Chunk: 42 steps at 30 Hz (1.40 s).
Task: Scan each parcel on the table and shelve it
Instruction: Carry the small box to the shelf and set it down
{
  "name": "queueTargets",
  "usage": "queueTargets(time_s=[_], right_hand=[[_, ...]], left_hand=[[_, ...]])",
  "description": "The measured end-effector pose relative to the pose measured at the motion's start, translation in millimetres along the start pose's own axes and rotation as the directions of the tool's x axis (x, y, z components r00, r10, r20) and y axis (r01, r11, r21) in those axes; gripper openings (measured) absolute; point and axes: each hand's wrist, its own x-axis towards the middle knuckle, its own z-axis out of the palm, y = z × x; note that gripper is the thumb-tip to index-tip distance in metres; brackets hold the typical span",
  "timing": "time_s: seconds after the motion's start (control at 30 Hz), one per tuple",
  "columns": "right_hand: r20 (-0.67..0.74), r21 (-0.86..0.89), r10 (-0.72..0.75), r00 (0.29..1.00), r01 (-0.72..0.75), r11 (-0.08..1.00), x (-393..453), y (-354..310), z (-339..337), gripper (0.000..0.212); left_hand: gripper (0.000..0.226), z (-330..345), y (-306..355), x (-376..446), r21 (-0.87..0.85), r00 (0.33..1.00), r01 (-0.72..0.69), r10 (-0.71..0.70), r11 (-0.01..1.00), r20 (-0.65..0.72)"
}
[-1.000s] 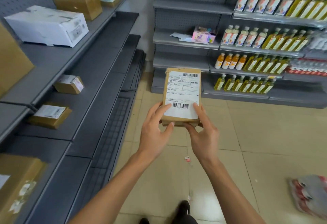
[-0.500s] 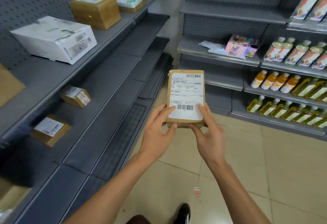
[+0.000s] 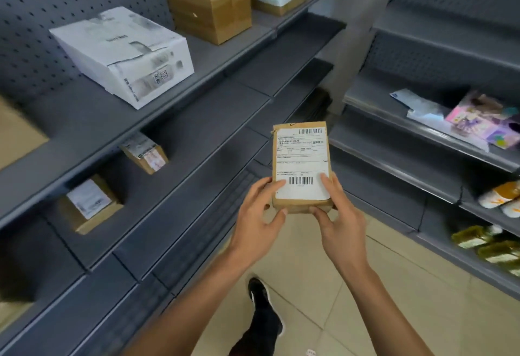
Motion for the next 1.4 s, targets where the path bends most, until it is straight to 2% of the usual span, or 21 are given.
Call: queueTargets(time_s=[0.2, 0.3, 0.6, 0.7, 0.77, 0.83, 0.97, 1.13, 1.4], right_hand=[[0.091, 0.025, -0.023, 0.996, 0.021, 0.999, 106.3, 24.4, 22.5, 0.084], [0.11, 0.046, -0.041, 0.993, 0.036, 0.998, 150.9, 30.5, 31.6, 0.086], [0.294, 0.15, -0.147, 0.944, 0.106, 0.983, 254.3, 59.7, 73.2, 0.089], [0.383, 0.13, -0.213, 0.899, 0.176, 0.976, 284.0, 73.9, 88.9, 0.084], [0.462, 0.161, -0.22, 0.859, 0.163, 0.974, 298.8, 84.2, 97.5, 0.083], [0.538, 0.199, -0.225, 0.812, 0.137, 0.97, 314.6, 91.6, 105.9, 0.081], [0.653, 0.201, -0.288, 0.7, 0.206, 0.958, 340.3, 105.7, 131.1, 0.081], [0.724, 0.254, -0.35, 0.594, 0.242, 0.936, 348.1, 116.6, 162.1, 0.073], [0.77, 0.289, -0.402, 0.496, 0.291, 0.912, 347.6, 121.1, 235.9, 0.068]], left_hand=[[0.062, 15.6, -19.8, 90.3, -0.043, 0.994, 0.043, -0.047, 0.998, -0.1], [0.065, 13.9, -25.1, 126.4, -0.044, 0.993, 0.044, -0.048, 0.998, -0.104], [0.063, 11.4, -42.6, 195.1, 0.066, 0.967, 0.136, -0.118, 0.989, -0.224], [0.065, 18.1, -52.5, 209.6, 0.111, 0.938, 0.222, -0.181, 0.969, -0.294], [0.064, 25.1, -58.7, 216.0, 0.128, 0.904, 0.269, -0.205, 0.955, -0.376], [0.06, 34.2, -64.1, 222.3, 0.129, 0.855, 0.308, -0.215, 0.943, -0.472], [0.055, 50.8, -79.3, 229.7, 0.083, 0.75, 0.397, -0.271, 0.914, -0.604], [0.055, 49.6, -100.0, 232.5, 0.093, 0.677, 0.487, -0.307, 0.869, -0.669], [0.053, 23.6, -153.1, 226.9, 0.084, 0.579, 0.582, -0.341, 0.809, -0.74]])
